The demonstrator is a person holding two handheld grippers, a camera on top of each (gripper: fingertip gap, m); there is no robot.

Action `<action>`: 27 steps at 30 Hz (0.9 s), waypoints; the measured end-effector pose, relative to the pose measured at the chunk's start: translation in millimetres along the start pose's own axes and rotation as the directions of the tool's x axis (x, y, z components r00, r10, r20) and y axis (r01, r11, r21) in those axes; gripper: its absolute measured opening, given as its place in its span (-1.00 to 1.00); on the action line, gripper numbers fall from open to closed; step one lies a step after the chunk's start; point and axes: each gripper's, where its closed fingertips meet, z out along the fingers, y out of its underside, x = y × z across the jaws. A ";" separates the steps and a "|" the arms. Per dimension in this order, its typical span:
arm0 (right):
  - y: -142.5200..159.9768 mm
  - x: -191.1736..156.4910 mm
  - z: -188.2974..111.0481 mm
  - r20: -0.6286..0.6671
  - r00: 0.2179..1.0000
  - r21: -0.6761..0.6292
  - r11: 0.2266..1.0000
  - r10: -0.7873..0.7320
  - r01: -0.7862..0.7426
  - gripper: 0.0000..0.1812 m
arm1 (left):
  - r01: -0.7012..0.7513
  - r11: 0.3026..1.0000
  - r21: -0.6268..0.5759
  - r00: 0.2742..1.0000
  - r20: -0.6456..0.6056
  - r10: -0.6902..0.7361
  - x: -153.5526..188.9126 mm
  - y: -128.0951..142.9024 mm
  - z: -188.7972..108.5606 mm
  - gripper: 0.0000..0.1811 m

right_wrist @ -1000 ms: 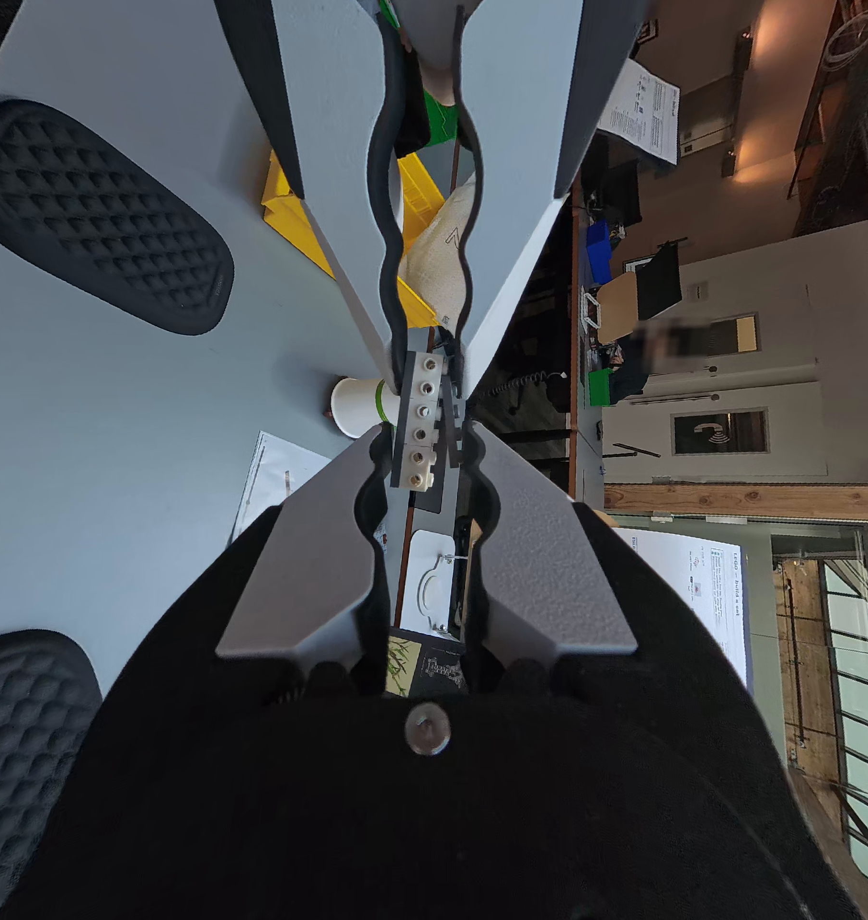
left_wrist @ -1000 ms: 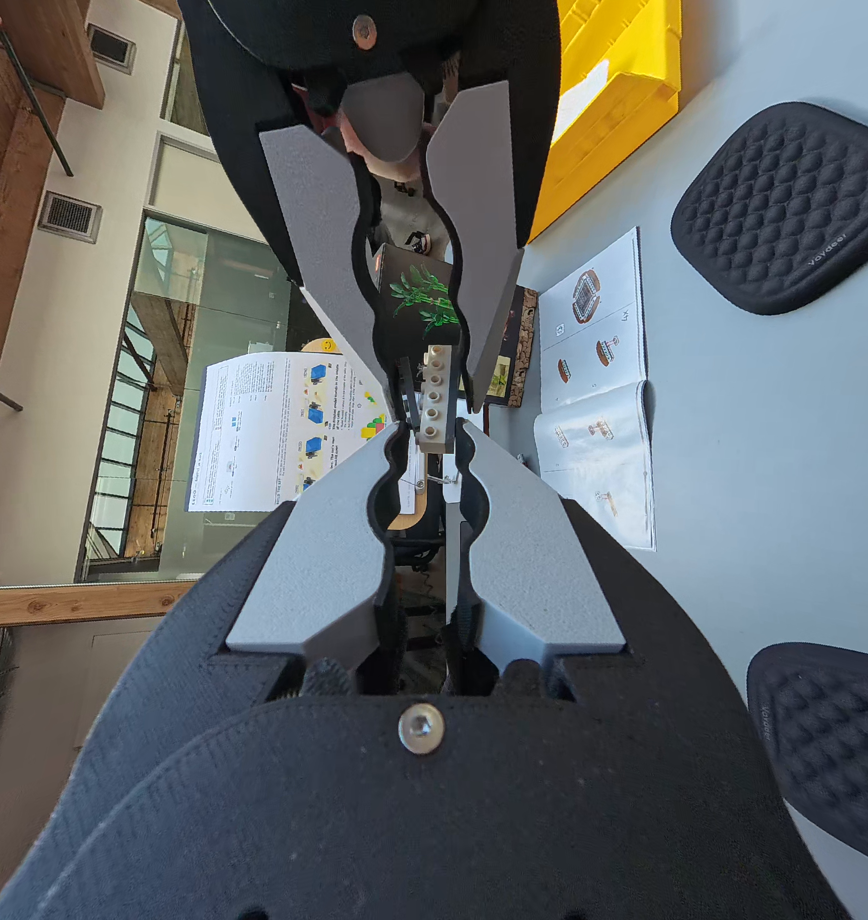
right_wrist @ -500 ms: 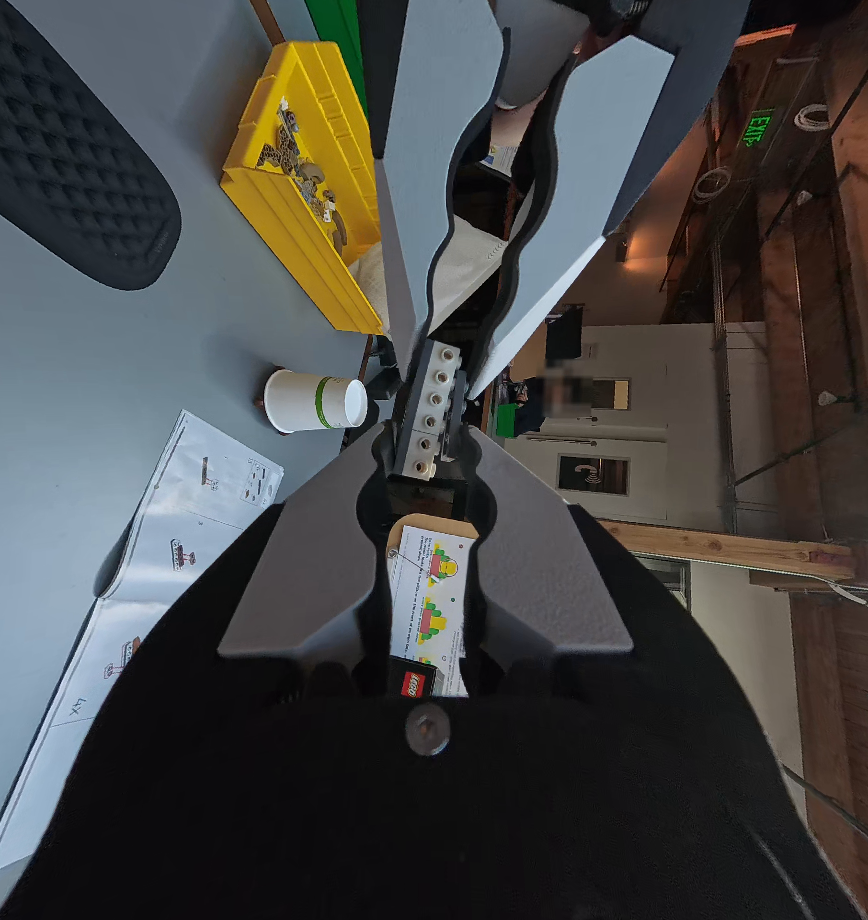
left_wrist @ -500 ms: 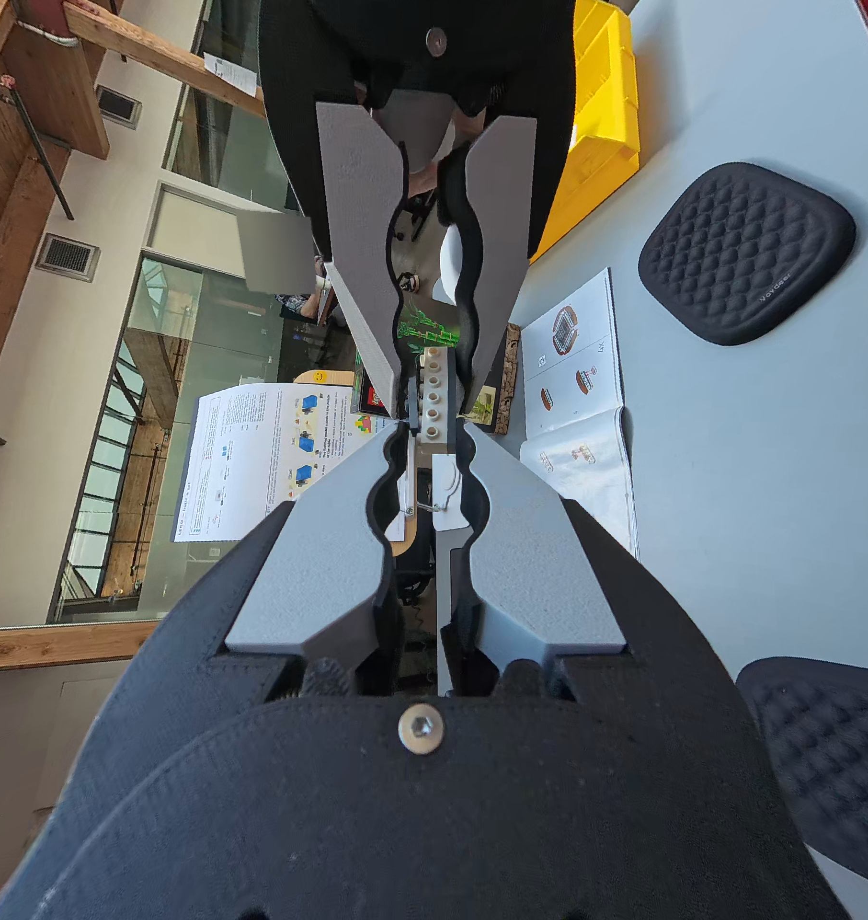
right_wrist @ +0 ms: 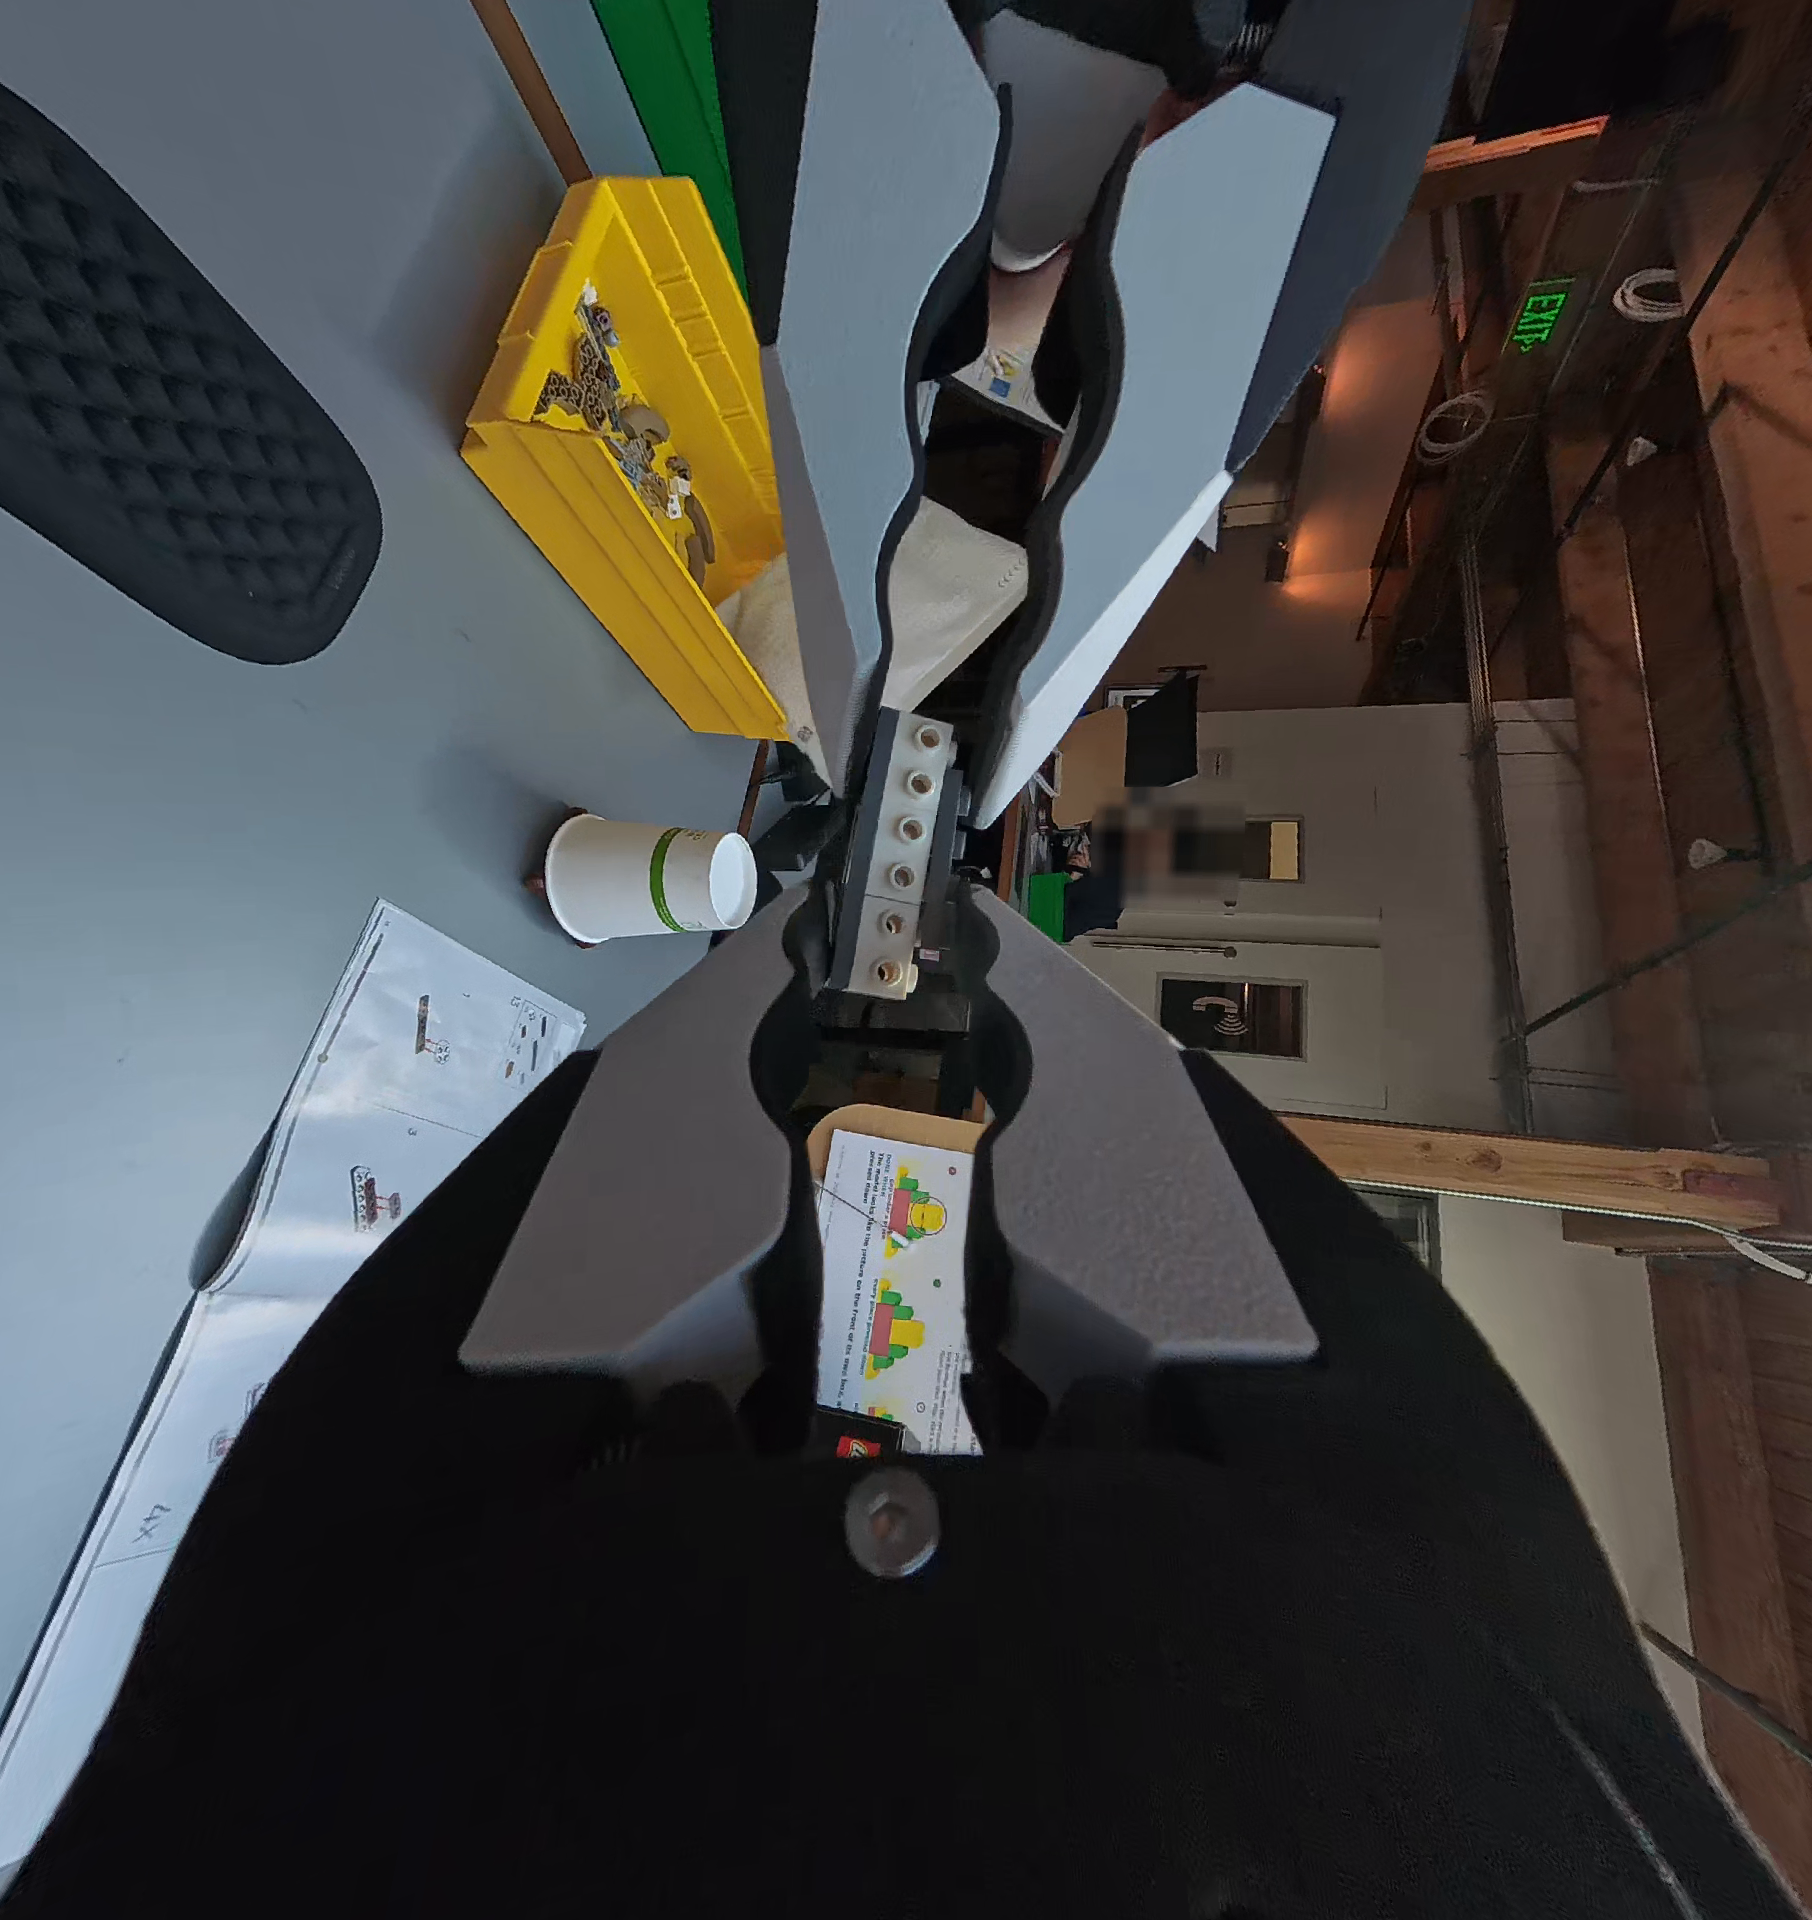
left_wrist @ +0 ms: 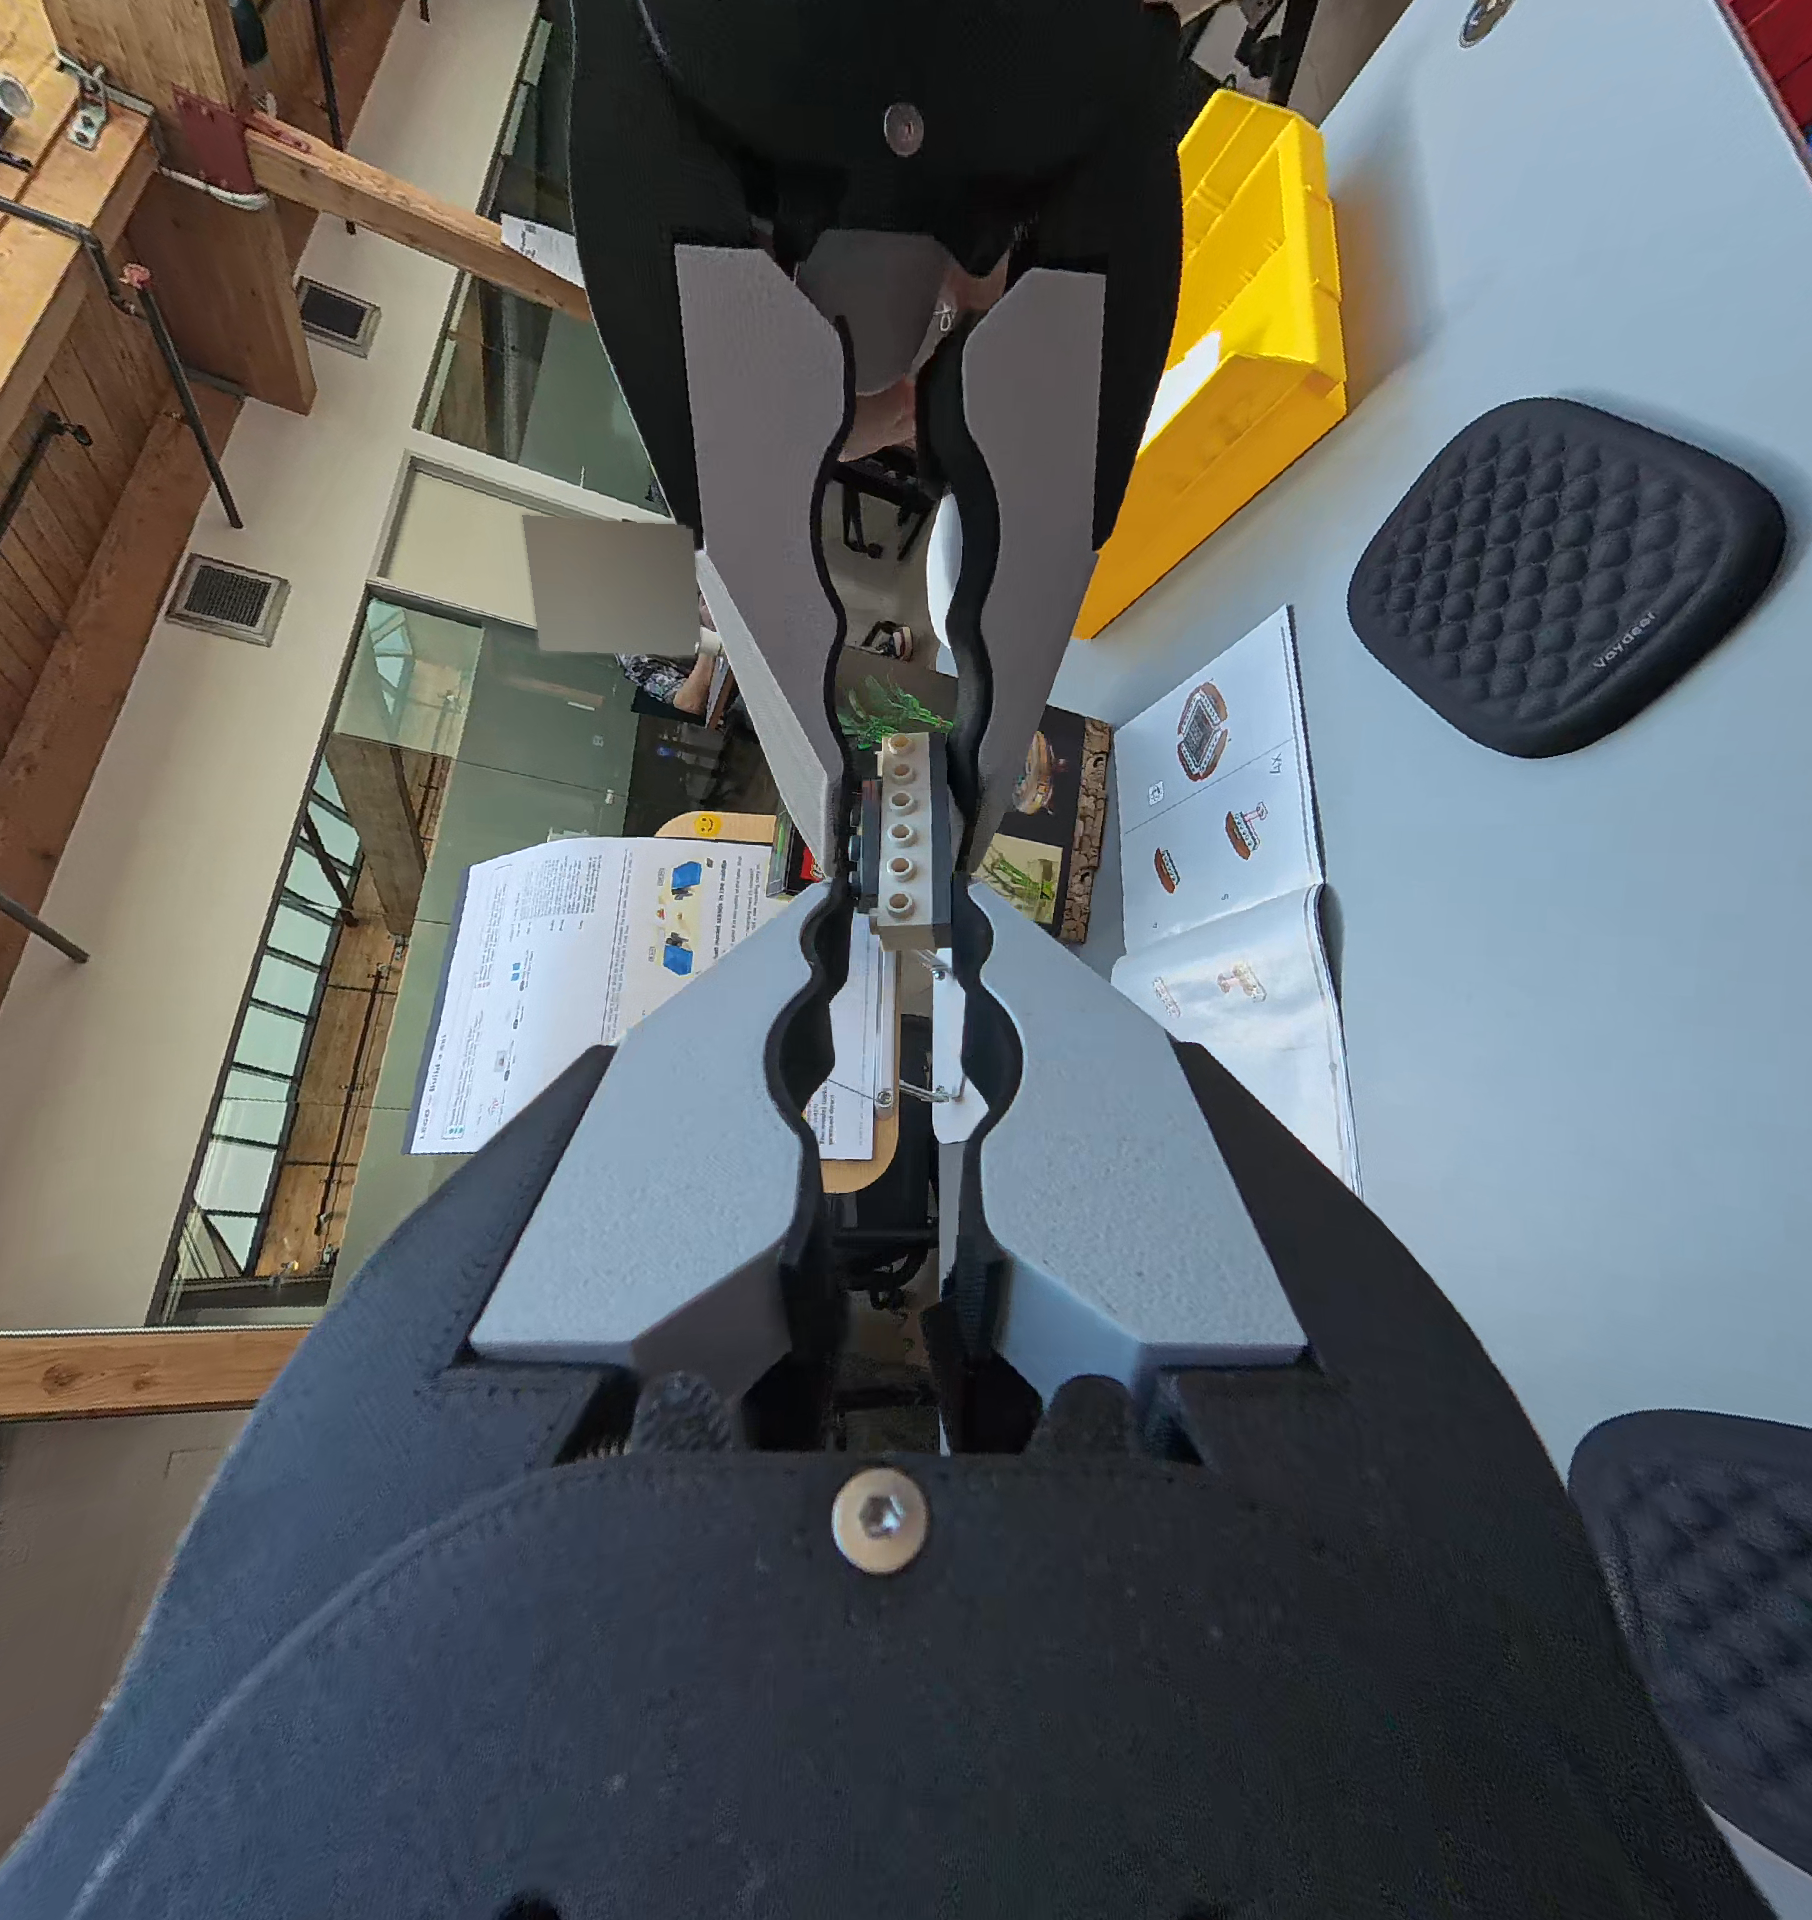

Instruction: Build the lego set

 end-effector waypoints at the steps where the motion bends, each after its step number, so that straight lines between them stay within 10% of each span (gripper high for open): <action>1: -0.6 1.3 -0.1 -0.016 1.000 0.006 1.000 0.002 -0.002 -0.76 | -0.004 1.000 -0.001 1.000 0.015 0.004 -1.5 -0.2 -0.9 -0.81; 11: -5.6 7.7 -9.1 0.047 0.906 0.182 0.888 0.421 -0.422 -0.54 | -0.028 1.000 -0.011 0.991 0.132 0.030 2.1 3.7 -1.2 -0.82; 20: -4.3 -11.2 -22.8 0.517 0.325 0.202 0.256 0.792 -0.945 -0.49 | -0.151 0.988 0.013 0.934 0.330 0.139 2.2 -9.3 -10.8 -0.82; 27: -17.7 -23.9 -24.5 0.557 0.281 0.266 0.152 0.781 -0.952 -0.85 | -0.238 0.971 0.000 0.901 0.373 0.221 27.2 -10.1 -2.9 -0.82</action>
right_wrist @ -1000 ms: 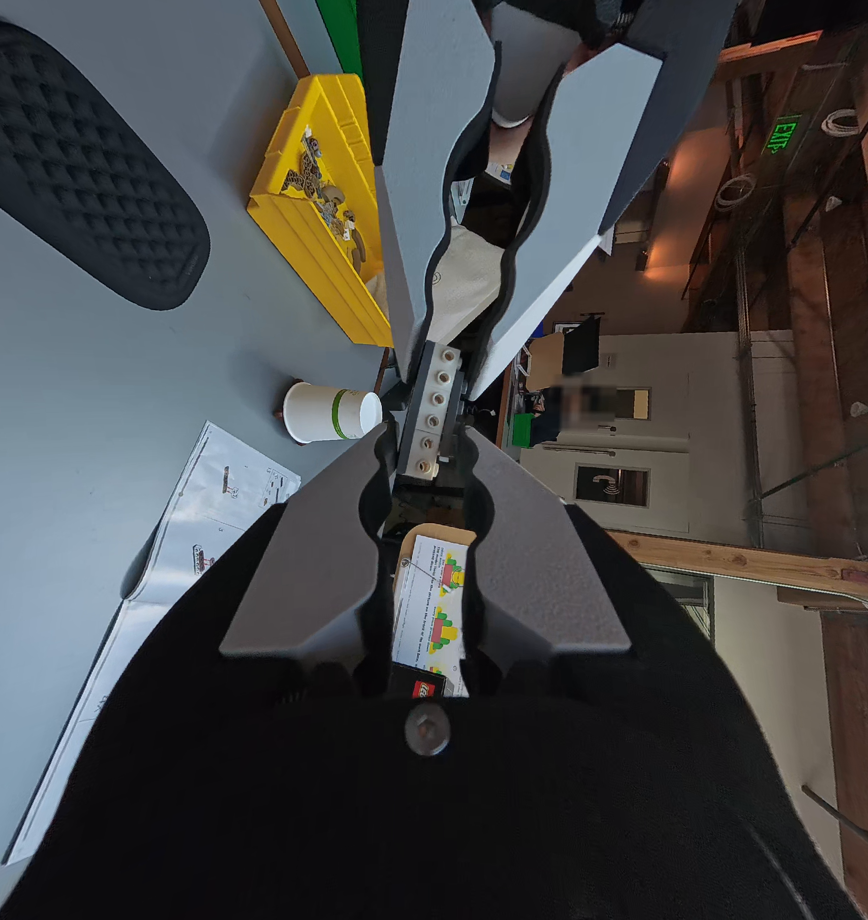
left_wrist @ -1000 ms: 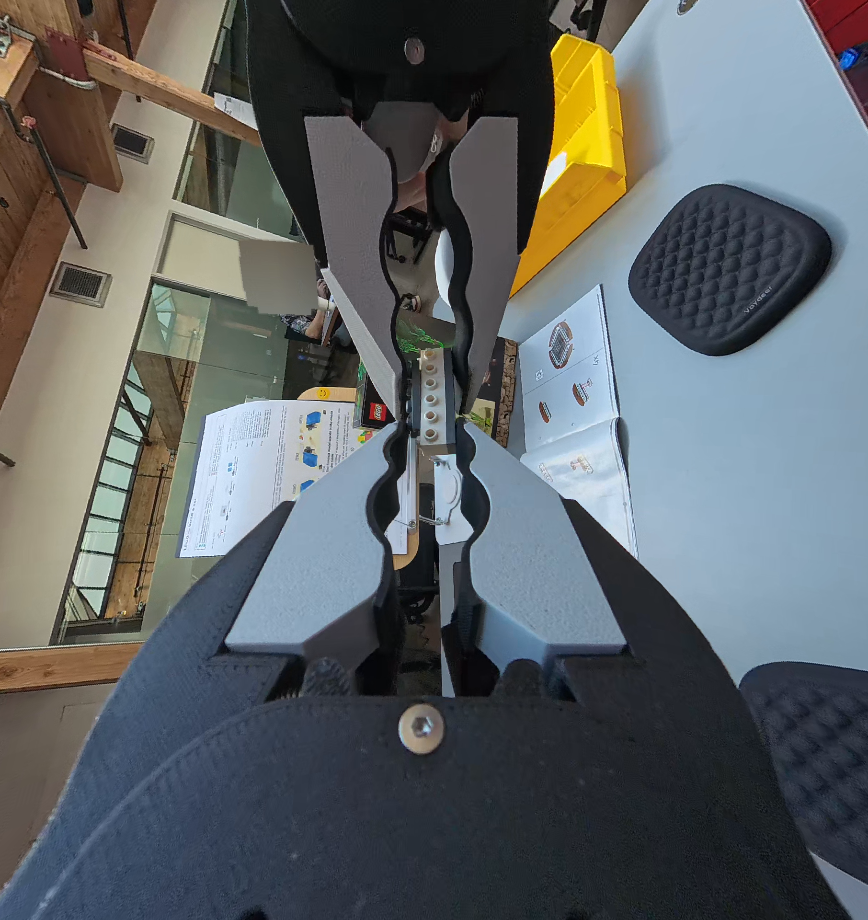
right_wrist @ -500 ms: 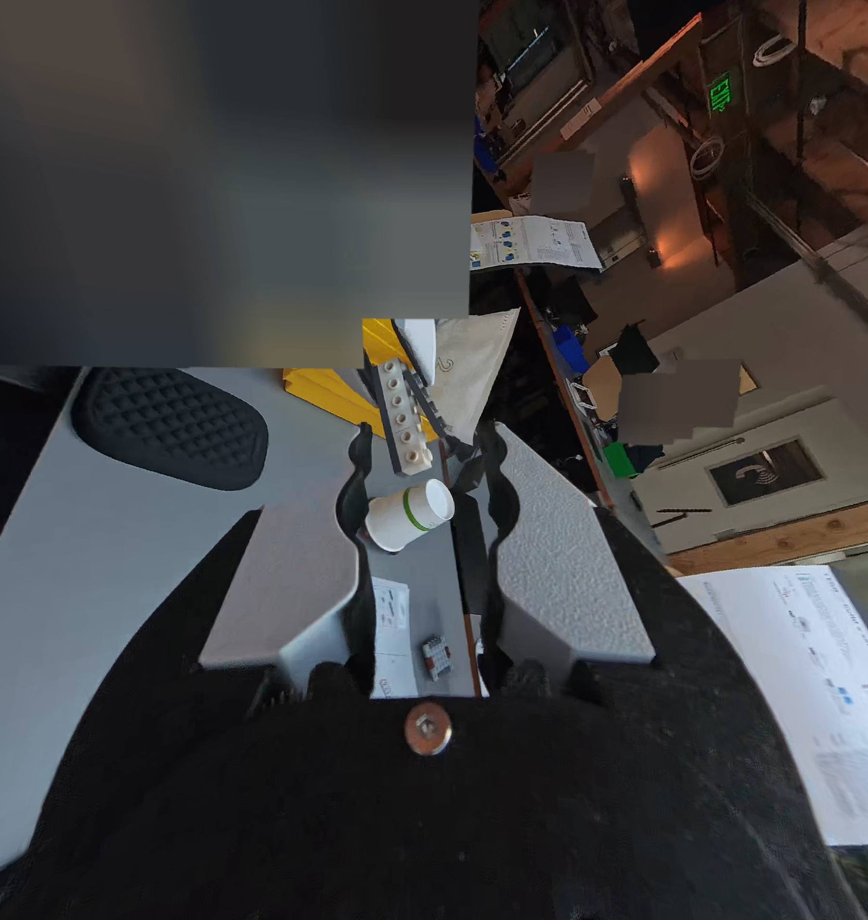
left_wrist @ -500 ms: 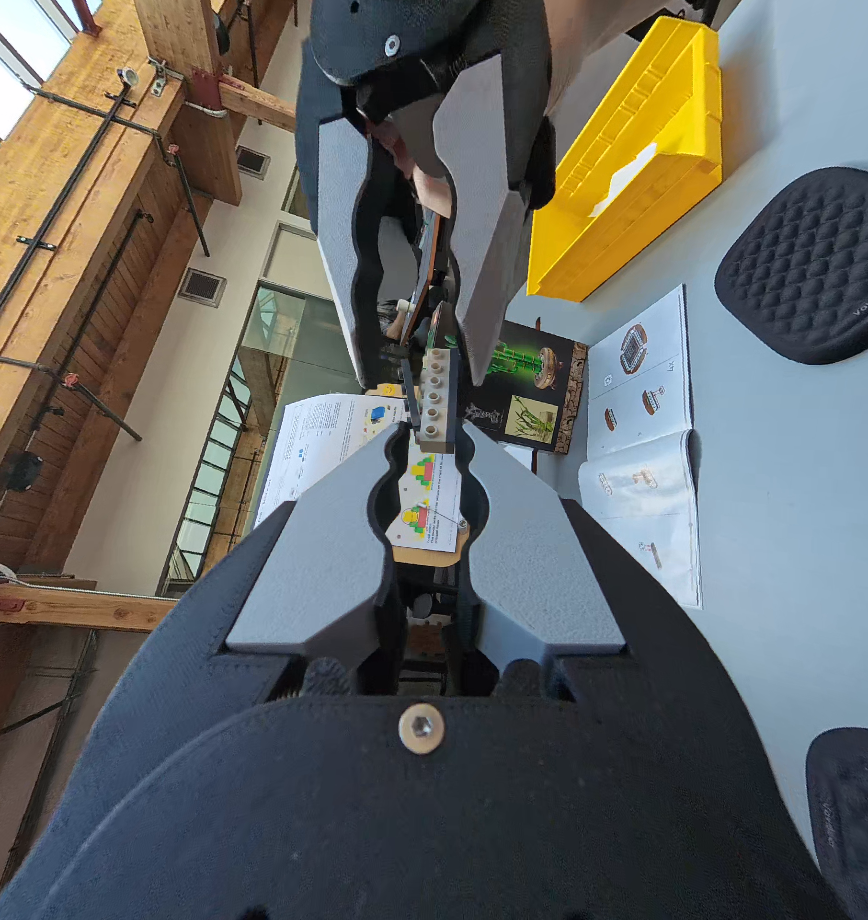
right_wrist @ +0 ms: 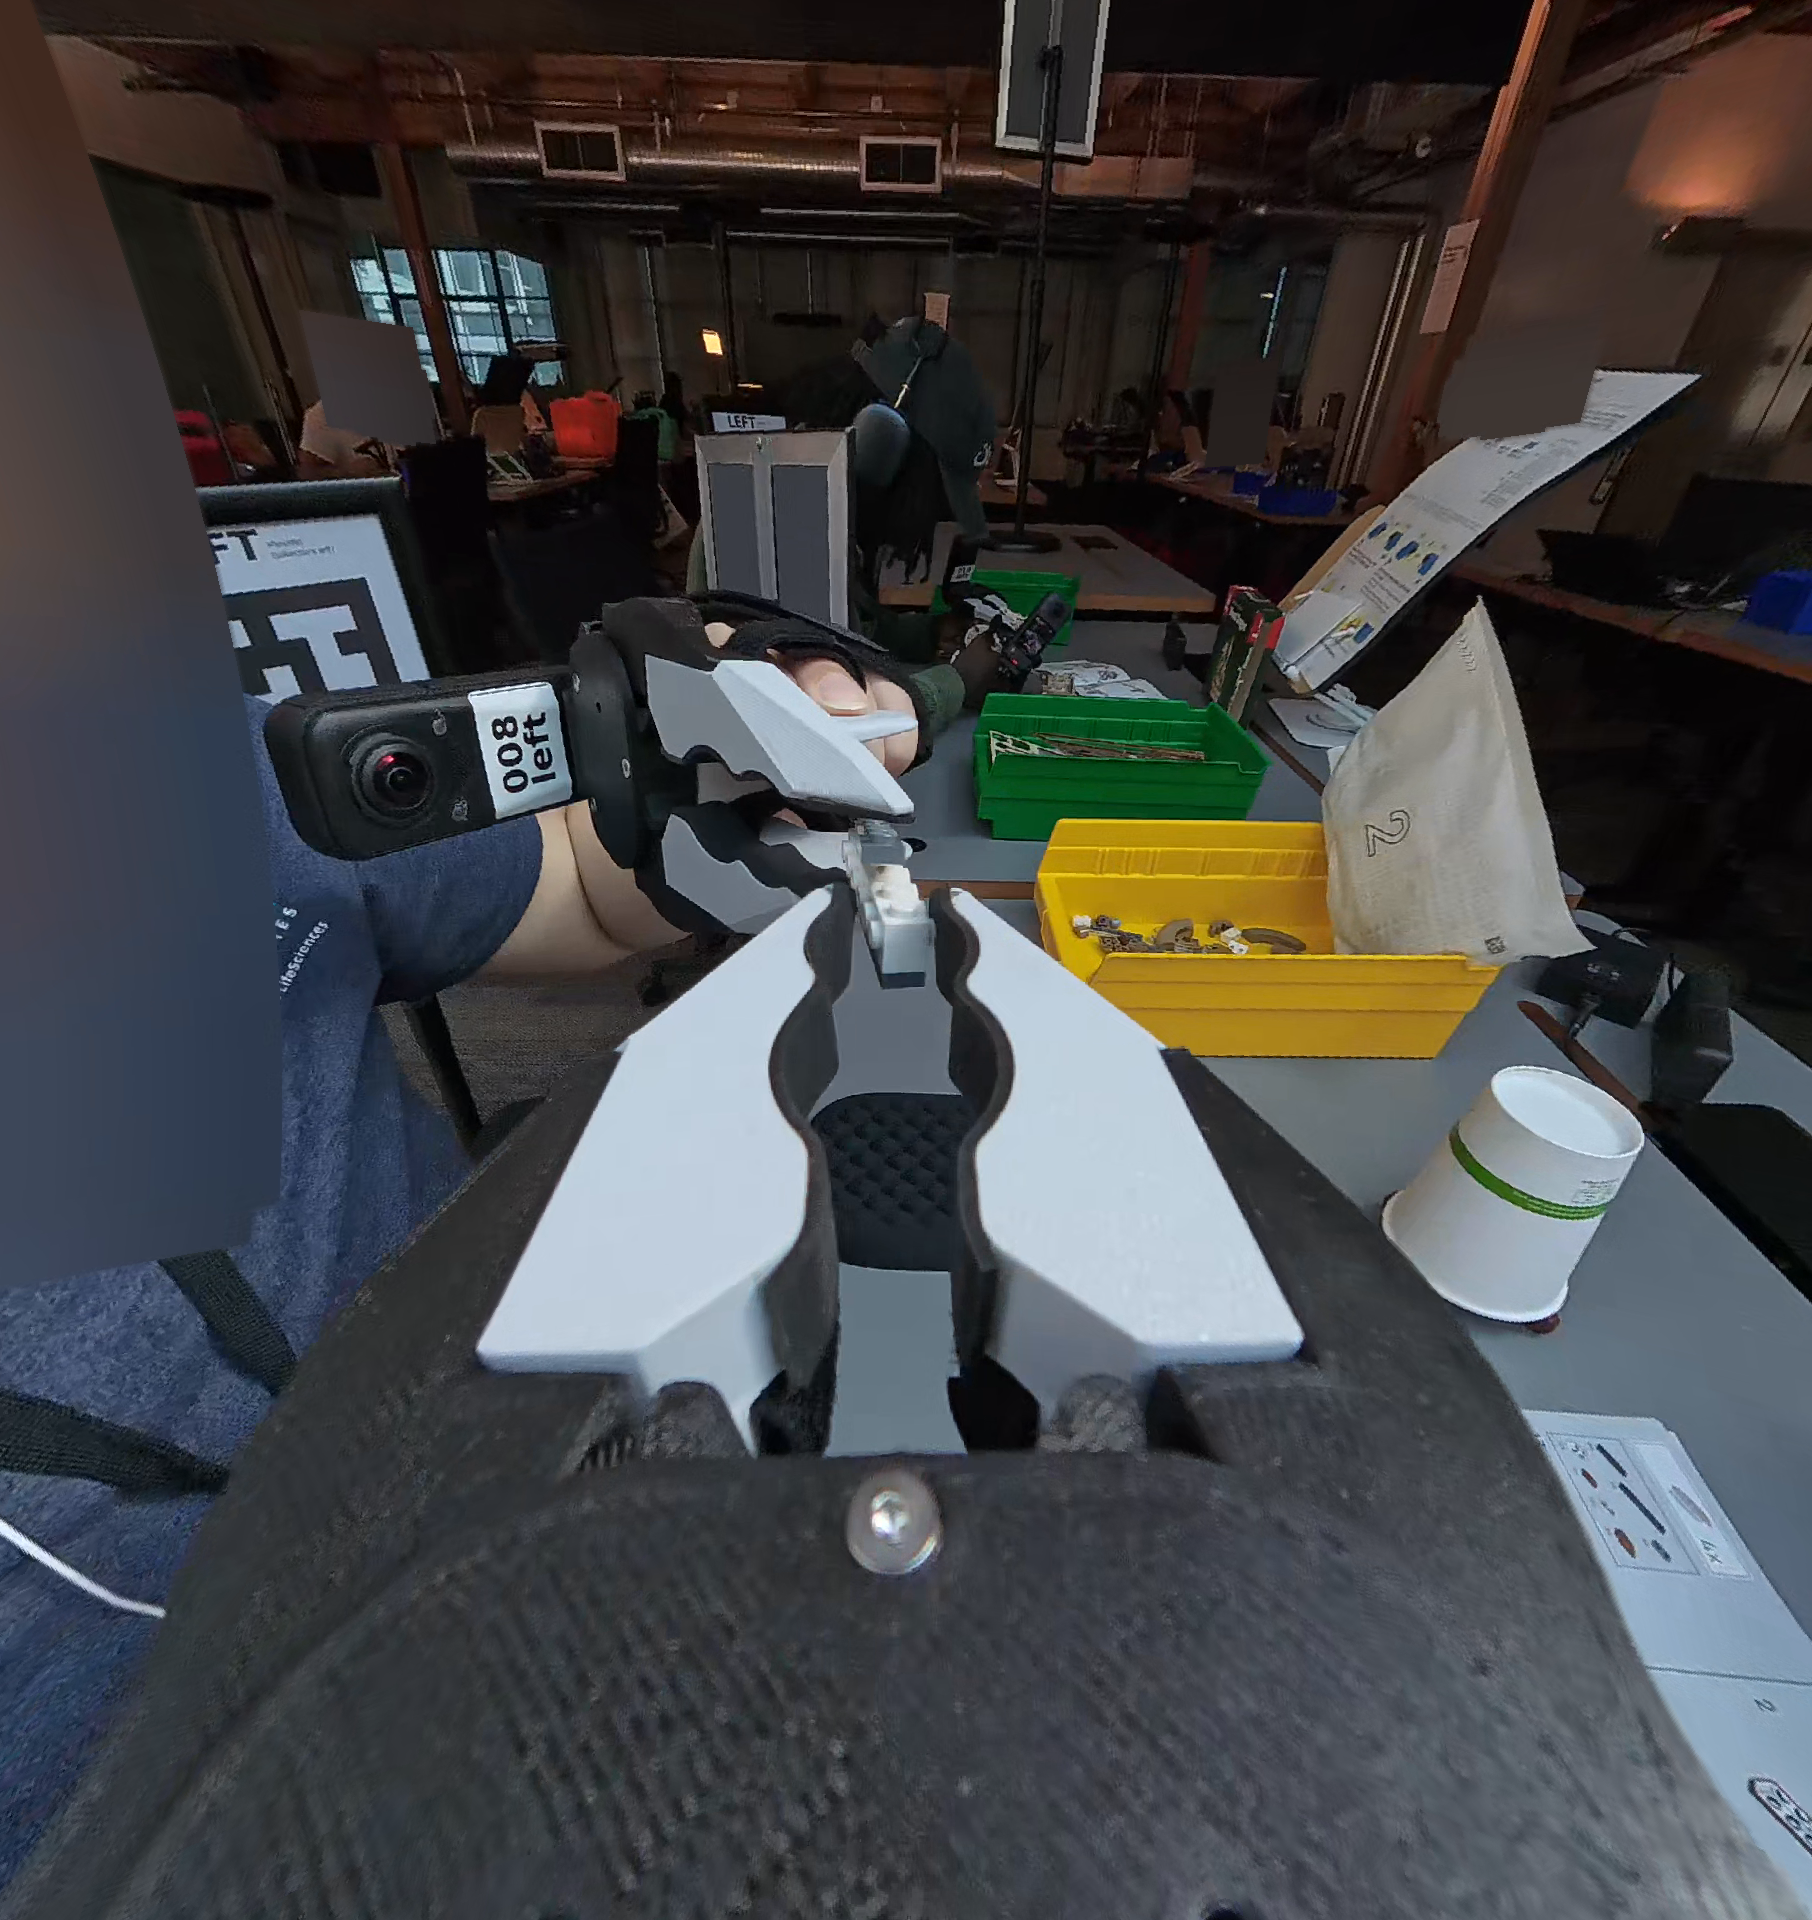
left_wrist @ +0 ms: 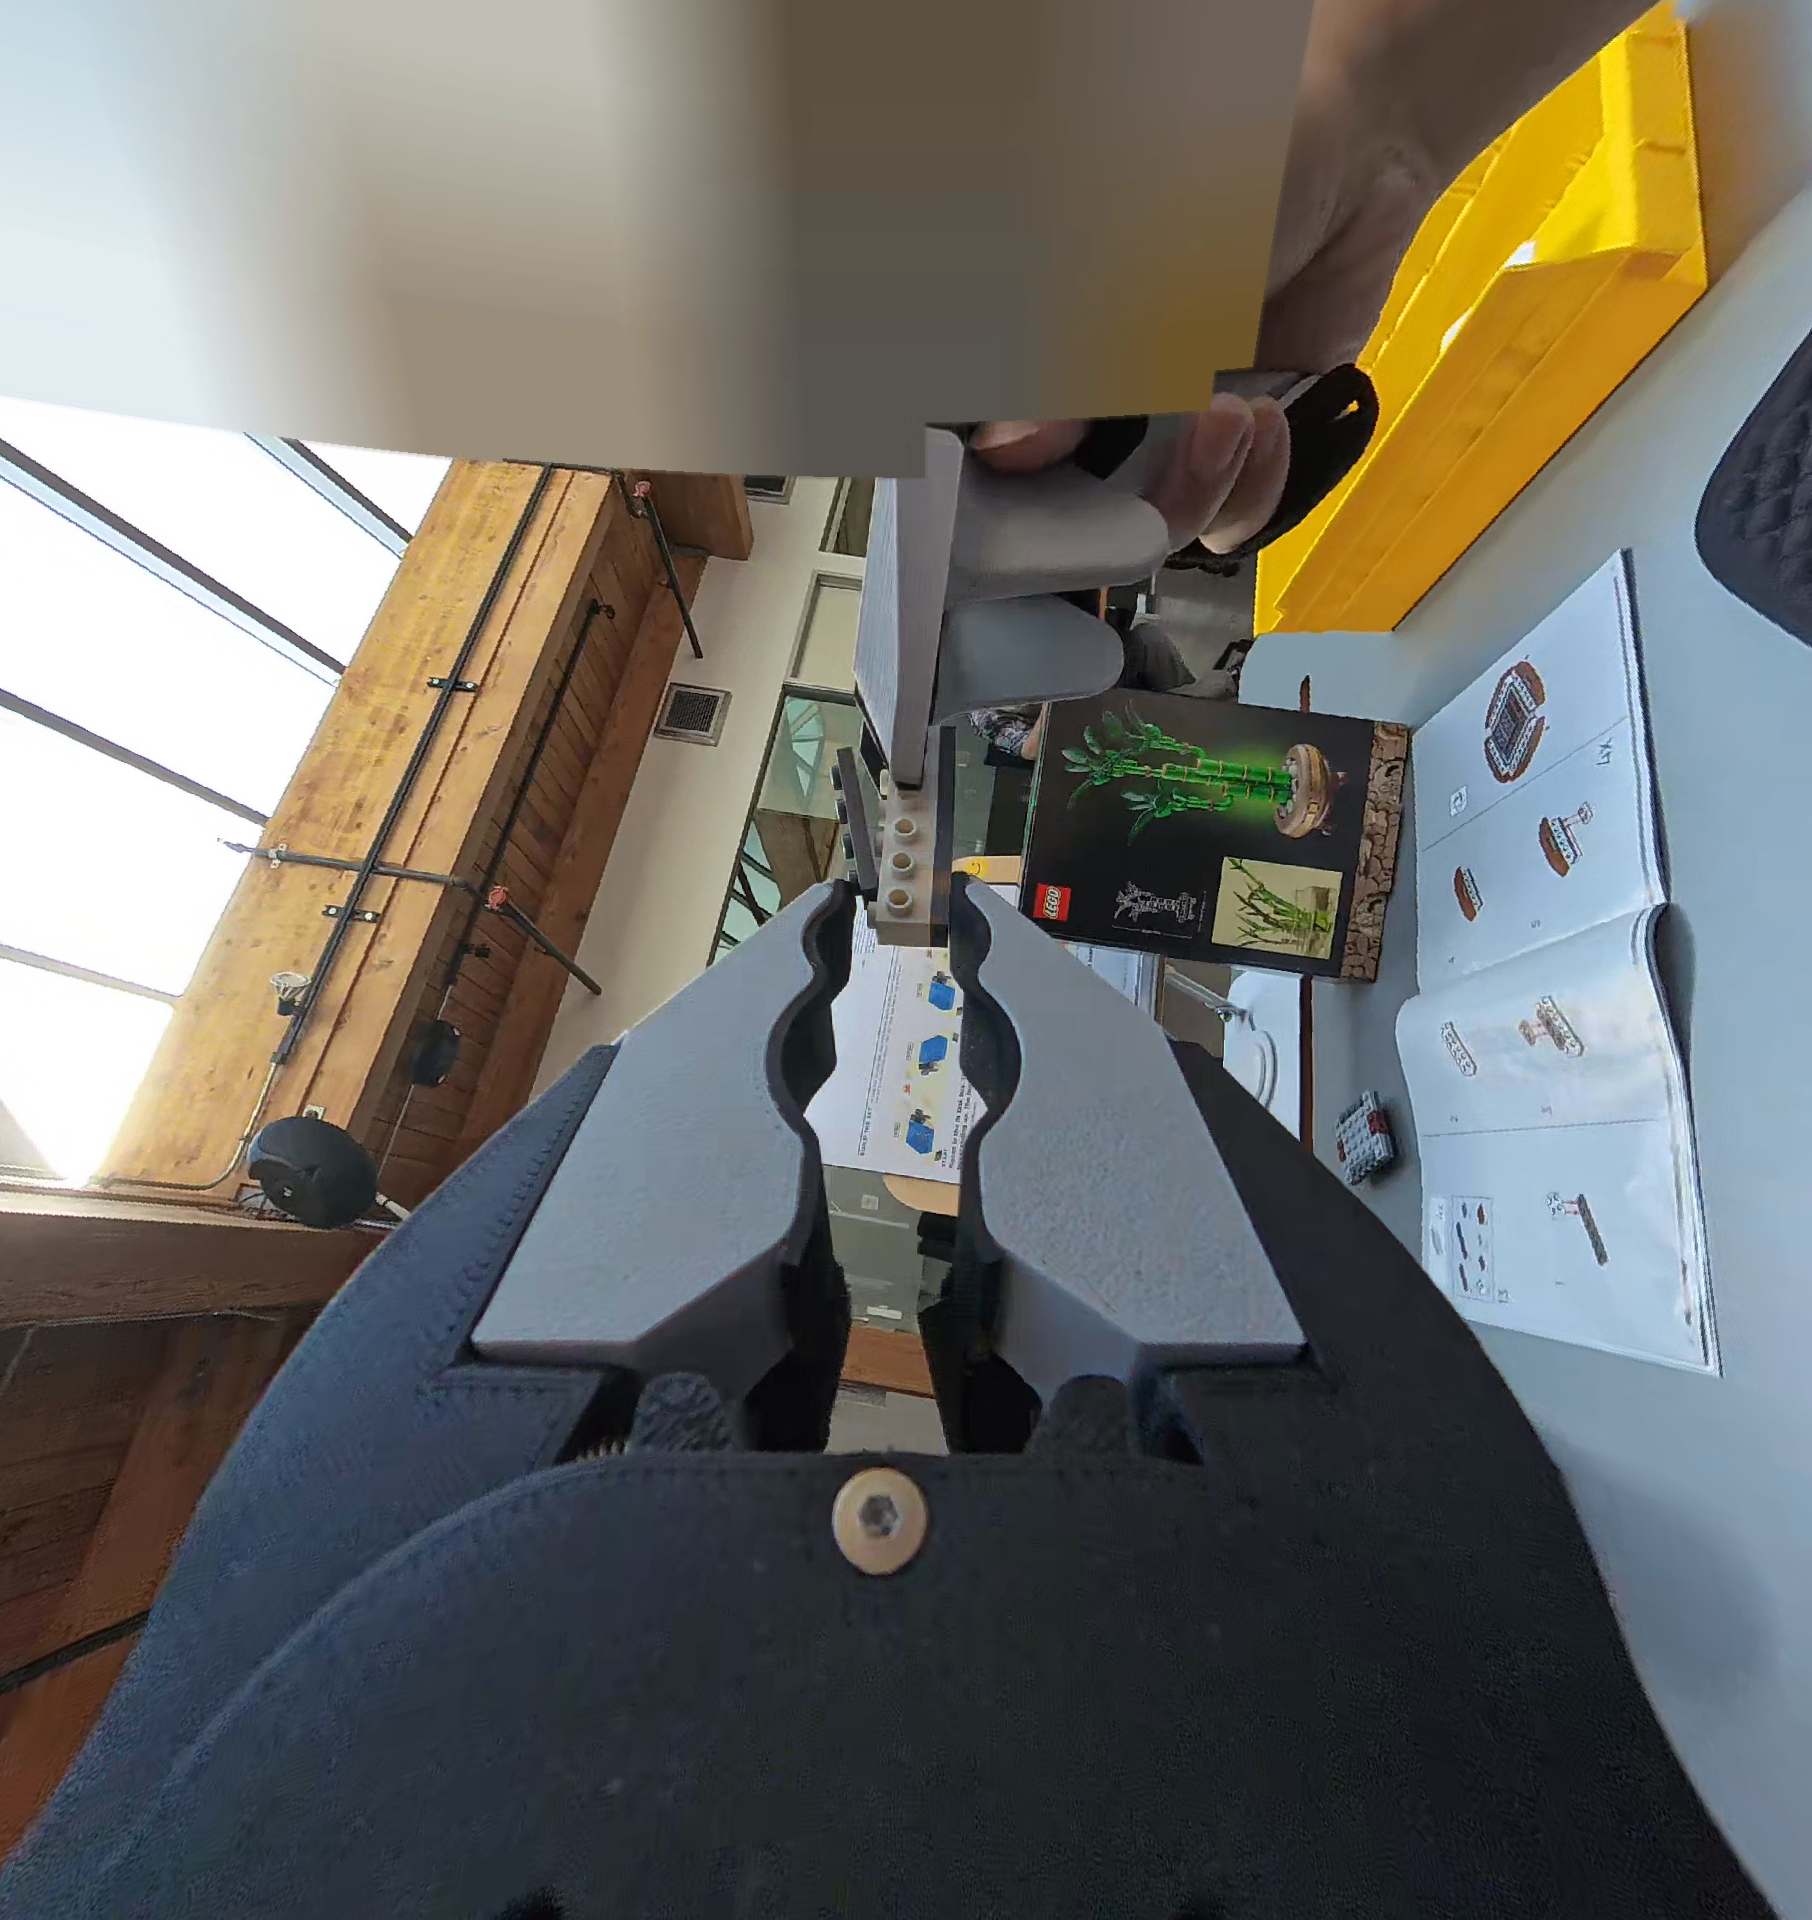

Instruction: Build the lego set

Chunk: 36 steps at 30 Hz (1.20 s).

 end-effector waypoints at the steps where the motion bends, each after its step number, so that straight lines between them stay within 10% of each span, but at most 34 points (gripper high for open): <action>1: 4.0 -1.7 0.6 0.001 1.000 -0.002 1.000 0.000 0.000 -0.87 | -0.015 1.000 0.001 1.000 0.003 0.015 3.5 0.1 -0.5 -0.82; 36: 30.9 -1.5 5.6 -0.060 0.941 0.073 0.942 0.333 -0.328 -0.69 | -0.263 0.962 -0.070 0.964 0.024 0.265 21.6 12.3 -7.6 -0.82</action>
